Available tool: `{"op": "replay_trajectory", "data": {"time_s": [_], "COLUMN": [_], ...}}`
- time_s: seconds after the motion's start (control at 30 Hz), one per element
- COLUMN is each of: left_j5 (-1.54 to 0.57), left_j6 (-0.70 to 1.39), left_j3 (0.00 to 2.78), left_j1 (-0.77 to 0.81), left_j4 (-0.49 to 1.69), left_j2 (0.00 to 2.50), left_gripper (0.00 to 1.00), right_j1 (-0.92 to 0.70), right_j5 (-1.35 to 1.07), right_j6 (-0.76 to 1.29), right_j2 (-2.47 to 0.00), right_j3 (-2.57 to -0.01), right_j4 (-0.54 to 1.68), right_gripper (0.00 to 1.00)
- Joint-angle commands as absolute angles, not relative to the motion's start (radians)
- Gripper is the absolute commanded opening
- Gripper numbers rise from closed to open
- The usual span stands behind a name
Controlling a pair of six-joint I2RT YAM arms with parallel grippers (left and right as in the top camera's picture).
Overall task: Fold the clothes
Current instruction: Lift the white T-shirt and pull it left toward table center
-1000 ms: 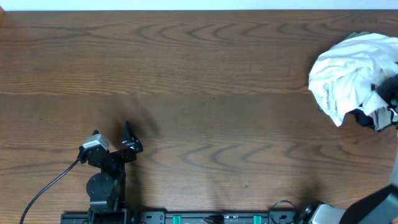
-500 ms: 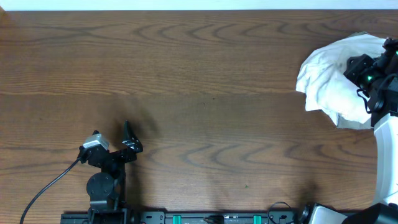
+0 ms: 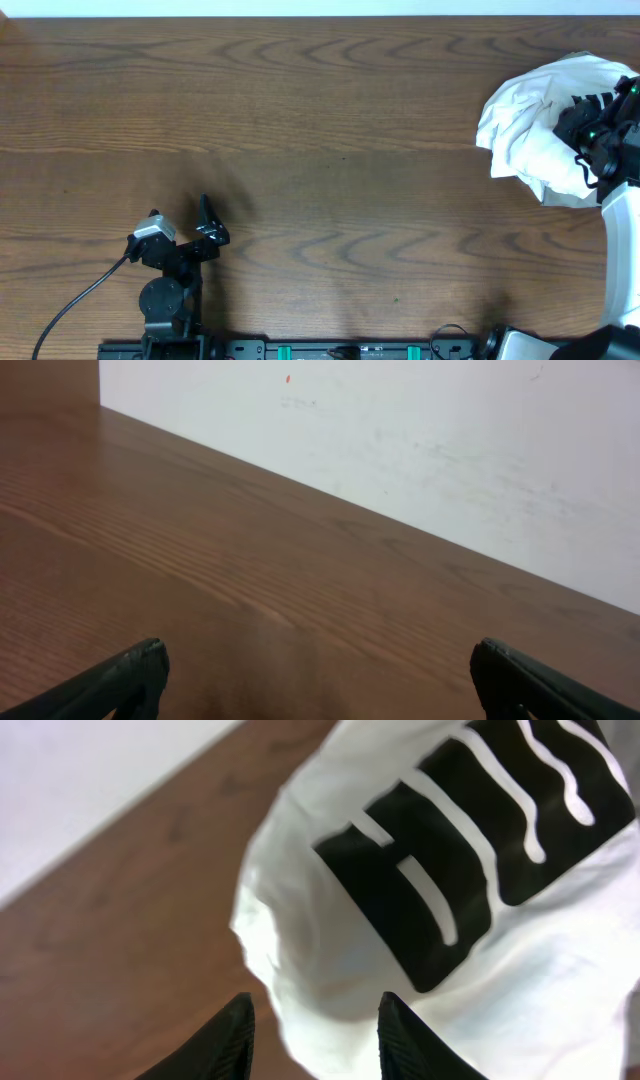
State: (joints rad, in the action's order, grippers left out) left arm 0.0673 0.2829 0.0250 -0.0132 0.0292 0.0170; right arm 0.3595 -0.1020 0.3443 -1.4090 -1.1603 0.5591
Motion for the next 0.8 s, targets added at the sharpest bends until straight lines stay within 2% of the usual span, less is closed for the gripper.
{"op": "replay_trajectory", "data": {"time_s": [0.0, 0.3, 0.33, 0.47, 0.77], "left_j5": [0.090, 0.090, 0.090, 0.090, 0.090], "left_j6": [0.266, 0.266, 0.266, 0.266, 0.266], "left_j3": [0.004, 0.004, 0.004, 0.004, 0.004], "left_j1": [-0.020, -0.020, -0.020, -0.020, -0.020], "left_j4": [0.065, 0.066, 0.065, 0.065, 0.066], "left_j2": [0.019, 0.019, 0.019, 0.019, 0.019], "left_gripper": [0.98, 0.98, 0.98, 0.98, 0.98], "right_j1": [0.352, 0.352, 0.352, 0.352, 0.350], "right_j5": [-0.053, -0.057, -0.056, -0.056, -0.146], "right_j6": [0.247, 0.237, 0.234, 0.226, 0.228], "right_j2": [-1.471, -1.583, -1.584, -1.584, -1.526], "right_j3": [-1.169, -1.169, -1.169, -1.169, -1.171], "right_j4": [0.572, 0.541, 0.539, 0.536, 0.535], "right_gripper": [0.38, 0.36, 0.31, 0.02, 0.01]}}
